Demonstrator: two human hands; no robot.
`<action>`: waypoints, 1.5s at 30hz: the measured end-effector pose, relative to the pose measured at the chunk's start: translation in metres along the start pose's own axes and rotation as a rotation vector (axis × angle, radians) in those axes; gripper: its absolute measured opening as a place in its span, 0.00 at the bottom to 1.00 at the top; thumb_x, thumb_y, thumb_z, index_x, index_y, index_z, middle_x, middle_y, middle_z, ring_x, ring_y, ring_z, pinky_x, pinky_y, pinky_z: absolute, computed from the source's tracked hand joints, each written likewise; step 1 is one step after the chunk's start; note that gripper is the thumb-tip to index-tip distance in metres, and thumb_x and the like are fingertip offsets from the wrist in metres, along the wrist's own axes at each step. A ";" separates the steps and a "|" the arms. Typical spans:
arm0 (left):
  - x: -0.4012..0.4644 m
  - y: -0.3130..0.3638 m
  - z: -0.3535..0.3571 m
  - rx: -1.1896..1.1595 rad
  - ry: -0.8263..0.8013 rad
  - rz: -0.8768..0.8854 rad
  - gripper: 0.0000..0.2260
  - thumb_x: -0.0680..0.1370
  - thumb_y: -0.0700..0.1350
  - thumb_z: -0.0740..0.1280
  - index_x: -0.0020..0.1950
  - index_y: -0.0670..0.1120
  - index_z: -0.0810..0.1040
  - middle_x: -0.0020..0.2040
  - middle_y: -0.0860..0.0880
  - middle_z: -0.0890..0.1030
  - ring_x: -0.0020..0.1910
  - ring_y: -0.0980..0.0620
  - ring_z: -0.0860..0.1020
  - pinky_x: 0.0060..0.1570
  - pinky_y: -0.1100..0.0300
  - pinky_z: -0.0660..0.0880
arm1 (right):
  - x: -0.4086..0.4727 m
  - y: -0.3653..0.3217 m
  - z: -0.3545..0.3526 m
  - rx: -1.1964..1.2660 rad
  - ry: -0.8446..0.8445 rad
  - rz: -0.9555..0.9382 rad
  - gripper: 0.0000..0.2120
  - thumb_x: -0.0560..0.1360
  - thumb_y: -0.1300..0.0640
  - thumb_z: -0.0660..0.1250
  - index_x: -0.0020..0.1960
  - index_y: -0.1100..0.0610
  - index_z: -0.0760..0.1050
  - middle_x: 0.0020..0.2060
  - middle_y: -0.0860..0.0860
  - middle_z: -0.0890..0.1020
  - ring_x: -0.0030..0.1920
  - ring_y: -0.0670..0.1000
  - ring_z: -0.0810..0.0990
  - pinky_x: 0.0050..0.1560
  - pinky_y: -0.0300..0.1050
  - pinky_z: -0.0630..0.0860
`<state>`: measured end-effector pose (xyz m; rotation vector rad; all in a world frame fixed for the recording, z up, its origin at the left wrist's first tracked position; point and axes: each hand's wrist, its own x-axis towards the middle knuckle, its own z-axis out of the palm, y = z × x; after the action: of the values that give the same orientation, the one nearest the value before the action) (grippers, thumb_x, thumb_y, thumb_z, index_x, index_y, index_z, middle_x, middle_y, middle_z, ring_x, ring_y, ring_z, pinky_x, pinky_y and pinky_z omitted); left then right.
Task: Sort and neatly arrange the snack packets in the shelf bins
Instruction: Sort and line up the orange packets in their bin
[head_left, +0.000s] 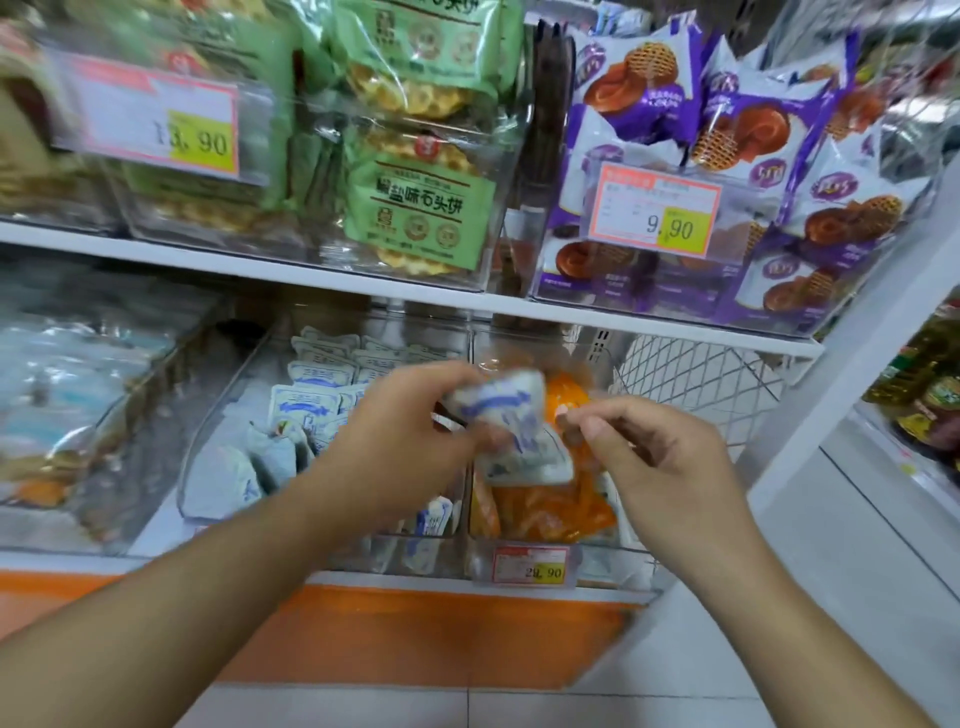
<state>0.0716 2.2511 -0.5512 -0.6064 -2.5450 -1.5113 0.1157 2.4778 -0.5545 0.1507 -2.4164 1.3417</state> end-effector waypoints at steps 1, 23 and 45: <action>0.003 -0.008 -0.009 0.010 0.075 -0.015 0.06 0.74 0.49 0.77 0.46 0.53 0.81 0.39 0.57 0.84 0.33 0.58 0.81 0.30 0.59 0.75 | 0.002 0.003 -0.001 -0.029 0.015 0.002 0.11 0.80 0.60 0.71 0.49 0.45 0.85 0.47 0.41 0.87 0.52 0.45 0.85 0.57 0.52 0.81; 0.070 -0.002 0.140 0.696 -0.404 0.477 0.22 0.79 0.59 0.65 0.72 0.56 0.71 0.70 0.56 0.74 0.71 0.51 0.69 0.72 0.53 0.65 | 0.007 0.080 -0.039 -0.221 0.039 0.370 0.27 0.73 0.72 0.64 0.60 0.45 0.82 0.47 0.38 0.83 0.48 0.40 0.84 0.40 0.35 0.77; 0.121 -0.006 0.156 0.984 -0.550 0.282 0.38 0.66 0.71 0.67 0.74 0.64 0.62 0.72 0.55 0.74 0.72 0.48 0.69 0.70 0.45 0.65 | 0.007 0.086 -0.047 -0.176 -0.041 0.306 0.31 0.68 0.69 0.74 0.65 0.44 0.79 0.55 0.48 0.81 0.55 0.51 0.82 0.53 0.50 0.84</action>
<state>-0.0254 2.4168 -0.5969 -1.2040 -2.9185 0.1064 0.0991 2.5637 -0.5981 -0.2505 -2.6584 1.2459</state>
